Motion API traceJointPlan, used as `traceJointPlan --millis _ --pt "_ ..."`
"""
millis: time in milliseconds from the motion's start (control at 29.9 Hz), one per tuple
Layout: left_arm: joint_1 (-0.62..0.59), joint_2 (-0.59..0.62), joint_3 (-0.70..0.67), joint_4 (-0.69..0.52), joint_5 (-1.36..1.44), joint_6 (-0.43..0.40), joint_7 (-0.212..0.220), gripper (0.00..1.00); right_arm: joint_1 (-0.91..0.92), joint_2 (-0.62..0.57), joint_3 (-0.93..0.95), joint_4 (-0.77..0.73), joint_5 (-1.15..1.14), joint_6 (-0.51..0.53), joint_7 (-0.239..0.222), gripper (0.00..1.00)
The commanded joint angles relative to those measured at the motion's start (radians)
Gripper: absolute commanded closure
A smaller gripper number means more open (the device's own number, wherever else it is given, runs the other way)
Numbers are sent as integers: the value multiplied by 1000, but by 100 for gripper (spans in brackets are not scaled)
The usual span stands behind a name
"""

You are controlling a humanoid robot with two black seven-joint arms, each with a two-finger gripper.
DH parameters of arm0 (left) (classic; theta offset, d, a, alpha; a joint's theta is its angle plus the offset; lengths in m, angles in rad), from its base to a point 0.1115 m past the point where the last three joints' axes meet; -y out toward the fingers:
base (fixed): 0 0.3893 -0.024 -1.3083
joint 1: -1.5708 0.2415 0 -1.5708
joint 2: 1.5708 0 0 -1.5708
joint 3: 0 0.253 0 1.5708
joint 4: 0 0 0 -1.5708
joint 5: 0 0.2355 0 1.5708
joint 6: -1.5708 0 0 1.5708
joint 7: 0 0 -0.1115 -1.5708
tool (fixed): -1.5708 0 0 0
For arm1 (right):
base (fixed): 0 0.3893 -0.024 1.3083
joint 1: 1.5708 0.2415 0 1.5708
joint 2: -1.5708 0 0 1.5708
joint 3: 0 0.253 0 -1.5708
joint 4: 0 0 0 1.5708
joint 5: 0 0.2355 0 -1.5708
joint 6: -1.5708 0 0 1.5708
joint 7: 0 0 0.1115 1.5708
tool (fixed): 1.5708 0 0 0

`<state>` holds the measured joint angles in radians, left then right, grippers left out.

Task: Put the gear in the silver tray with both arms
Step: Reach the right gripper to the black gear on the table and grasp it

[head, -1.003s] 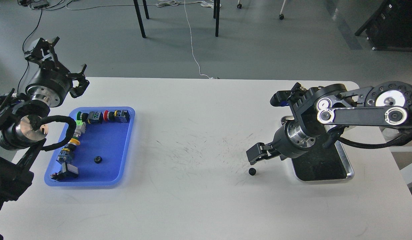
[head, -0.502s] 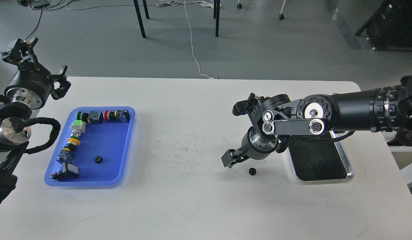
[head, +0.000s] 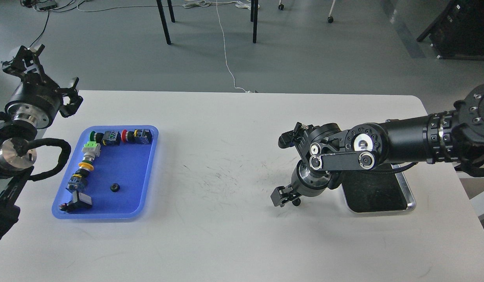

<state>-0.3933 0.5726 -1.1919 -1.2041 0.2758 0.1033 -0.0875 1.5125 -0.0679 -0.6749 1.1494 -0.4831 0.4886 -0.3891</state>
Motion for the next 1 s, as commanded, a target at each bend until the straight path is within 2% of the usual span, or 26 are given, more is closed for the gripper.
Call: traceJointPlan --millis 0,100,535,669,702,803,903,970 --pt "1 0 -2 0 -1 1 0 2 -9 8 0 -10 0 0 3 9" --pt "1 1 -2 0 -1 1 0 2 -11 10 0 -10 0 0 4 11" --pt "2 1 -2 0 0 2 0 2 -20 16 -3 -11 -6 0 6 36" --pt "2 1 -2 0 0 2 0 2 -20 16 -3 -14 -8 0 6 55" --pt "2 1 -2 0 0 2 0 2 -18 16 -3 -17 -14 0 6 63" --pt "2 1 -2 1 0 2 0 2 -18 14 -3 -22 -35 0 6 75" --pt "5 3 -3 1 0 2 0 2 -17 10 -2 -20 -34 0 6 81" --pt "7 7 -3 0 0 2 0 2 -18 8 0 -25 -34 0 7 97"
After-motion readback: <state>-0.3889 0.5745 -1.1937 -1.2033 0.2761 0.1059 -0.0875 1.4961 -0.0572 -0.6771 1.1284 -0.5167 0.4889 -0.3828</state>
